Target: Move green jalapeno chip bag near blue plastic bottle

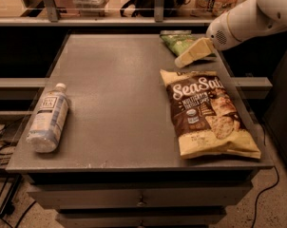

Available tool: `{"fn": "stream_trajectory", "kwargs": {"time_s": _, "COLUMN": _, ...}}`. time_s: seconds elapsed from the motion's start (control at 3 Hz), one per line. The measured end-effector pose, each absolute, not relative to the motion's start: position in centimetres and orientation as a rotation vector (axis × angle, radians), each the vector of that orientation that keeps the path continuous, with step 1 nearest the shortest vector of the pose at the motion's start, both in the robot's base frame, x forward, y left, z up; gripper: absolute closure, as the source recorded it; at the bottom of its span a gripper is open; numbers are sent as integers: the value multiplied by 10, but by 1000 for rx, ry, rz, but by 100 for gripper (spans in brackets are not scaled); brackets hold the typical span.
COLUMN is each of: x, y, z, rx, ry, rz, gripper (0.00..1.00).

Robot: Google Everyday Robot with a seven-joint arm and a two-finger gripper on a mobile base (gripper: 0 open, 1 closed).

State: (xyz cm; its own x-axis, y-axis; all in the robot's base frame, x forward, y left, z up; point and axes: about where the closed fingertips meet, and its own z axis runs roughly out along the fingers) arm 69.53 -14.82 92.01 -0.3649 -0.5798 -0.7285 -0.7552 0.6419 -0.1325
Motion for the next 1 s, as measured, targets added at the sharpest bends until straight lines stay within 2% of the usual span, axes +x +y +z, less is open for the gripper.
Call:
{"fn": "stream_trajectory", "kwargs": {"time_s": 0.67, "x": 701, "y": -144, "z": 912, "rx": -1034, "ry": 2095, "rz": 268, "gripper": 0}}
{"fn": "stream_trajectory", "kwargs": {"time_s": 1.0, "x": 722, "y": -142, "z": 903, "rx": -1004, "ry": 2081, "rz": 248, "gripper": 0}}
